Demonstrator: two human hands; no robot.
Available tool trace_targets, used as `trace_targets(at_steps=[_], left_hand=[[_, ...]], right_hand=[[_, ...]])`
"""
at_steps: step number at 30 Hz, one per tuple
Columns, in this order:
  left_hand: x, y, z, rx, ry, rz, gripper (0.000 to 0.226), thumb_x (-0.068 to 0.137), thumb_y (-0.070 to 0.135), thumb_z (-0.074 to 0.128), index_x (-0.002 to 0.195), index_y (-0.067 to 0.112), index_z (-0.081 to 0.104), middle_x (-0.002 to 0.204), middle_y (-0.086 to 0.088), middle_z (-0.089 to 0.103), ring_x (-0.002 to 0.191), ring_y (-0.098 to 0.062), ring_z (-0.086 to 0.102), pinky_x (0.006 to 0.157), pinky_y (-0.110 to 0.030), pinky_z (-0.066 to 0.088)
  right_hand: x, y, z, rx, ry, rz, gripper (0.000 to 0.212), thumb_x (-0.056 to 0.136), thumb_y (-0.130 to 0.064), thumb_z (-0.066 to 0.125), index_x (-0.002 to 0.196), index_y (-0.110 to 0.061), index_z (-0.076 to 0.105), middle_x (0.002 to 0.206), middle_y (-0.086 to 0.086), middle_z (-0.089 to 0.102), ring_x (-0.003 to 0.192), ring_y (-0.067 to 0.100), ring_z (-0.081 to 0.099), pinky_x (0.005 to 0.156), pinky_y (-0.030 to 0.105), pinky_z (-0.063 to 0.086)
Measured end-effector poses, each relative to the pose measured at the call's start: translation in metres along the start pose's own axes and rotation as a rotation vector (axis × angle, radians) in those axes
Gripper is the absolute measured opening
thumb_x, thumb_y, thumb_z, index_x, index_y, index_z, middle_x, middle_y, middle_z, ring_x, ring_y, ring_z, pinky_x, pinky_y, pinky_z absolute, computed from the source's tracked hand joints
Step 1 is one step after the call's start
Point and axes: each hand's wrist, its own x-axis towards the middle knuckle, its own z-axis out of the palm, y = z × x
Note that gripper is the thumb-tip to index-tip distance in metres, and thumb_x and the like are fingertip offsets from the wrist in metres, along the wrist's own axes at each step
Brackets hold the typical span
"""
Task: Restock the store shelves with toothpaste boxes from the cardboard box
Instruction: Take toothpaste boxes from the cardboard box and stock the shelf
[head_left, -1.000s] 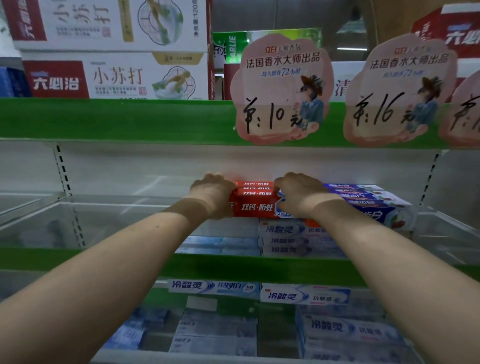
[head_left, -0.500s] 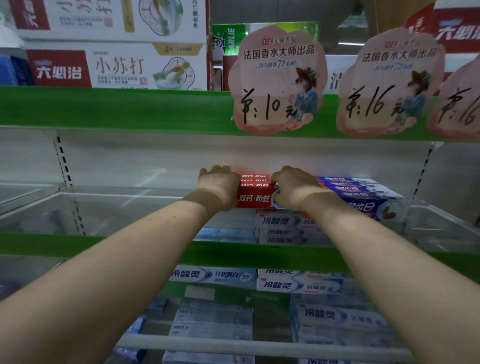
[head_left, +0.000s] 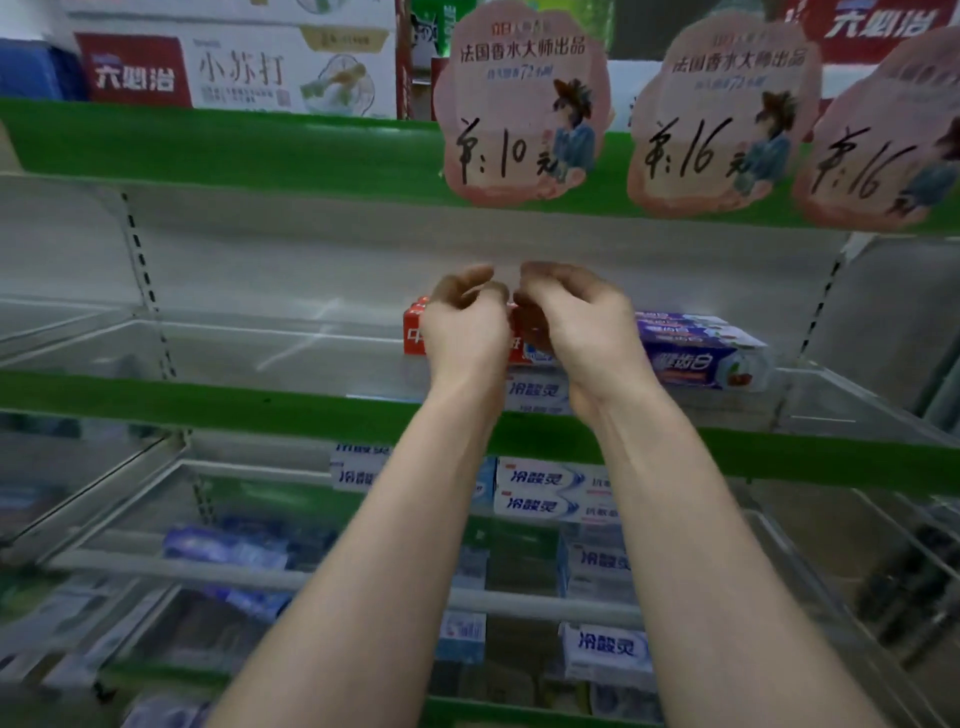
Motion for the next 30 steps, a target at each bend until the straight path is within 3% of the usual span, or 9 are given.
trace_targets(at_steps=[3,7,10,13,22,30], left_hand=[[-0.033,0.003,-0.031,-0.075,0.053,0.029,0.019,0.092,0.005,0.052,0.098,0.020,0.060,0.097,-0.009,0.067,0.081,-0.017,0.065,0.068,-0.026,0.056],[-0.055,0.001,-0.079,-0.143,0.262,0.016,0.022,0.091,-0.002,0.048,0.093,0.019,0.057,0.075,-0.001,0.057,0.061,-0.011,0.053,0.063,-0.025,0.047],[-0.063,0.000,-0.113,-0.165,0.395,-0.069,0.025,0.092,-0.001,0.043,0.091,0.021,0.055,0.070,0.000,0.052,0.056,-0.011,0.050,0.057,-0.023,0.045],[-0.072,0.005,-0.142,-0.199,0.457,-0.099,0.024,0.092,0.002,0.042,0.091,0.022,0.054,0.069,0.001,0.051,0.055,-0.010,0.050,0.056,-0.022,0.045],[-0.117,0.057,-0.260,-0.207,0.673,0.029,0.020,0.092,0.005,0.045,0.096,0.020,0.058,0.068,0.002,0.052,0.056,-0.010,0.052,0.056,-0.023,0.046],[-0.211,0.141,-0.414,-0.242,0.892,0.148,0.020,0.090,0.004,0.045,0.097,0.020,0.057,0.066,0.002,0.052,0.054,-0.009,0.052,0.051,-0.021,0.046]], right_hand=[[-0.042,0.004,-0.001,0.207,-0.051,0.031,0.011,0.093,-0.014,0.058,0.088,-0.021,0.066,0.082,-0.003,0.070,0.080,0.011,0.066,0.080,0.028,0.056],[-0.081,0.020,0.004,0.293,-0.100,0.084,0.012,0.094,-0.012,0.057,0.088,-0.018,0.066,0.075,-0.003,0.066,0.073,0.010,0.061,0.073,0.023,0.052],[-0.100,0.037,0.022,0.289,-0.143,0.160,0.014,0.094,-0.013,0.057,0.086,-0.019,0.066,0.071,-0.003,0.065,0.069,0.010,0.060,0.067,0.023,0.049],[-0.118,0.046,0.046,0.250,-0.227,0.208,0.016,0.094,-0.015,0.057,0.082,-0.020,0.066,0.069,-0.004,0.064,0.068,0.010,0.059,0.066,0.023,0.050],[-0.184,0.045,0.138,0.256,-0.382,0.329,0.014,0.095,-0.017,0.057,0.083,-0.020,0.064,0.074,-0.003,0.064,0.069,0.009,0.059,0.069,0.022,0.048],[-0.315,0.023,0.259,0.272,-0.600,0.429,0.014,0.095,-0.021,0.058,0.083,-0.021,0.065,0.074,-0.007,0.064,0.072,0.008,0.060,0.069,0.024,0.048]])
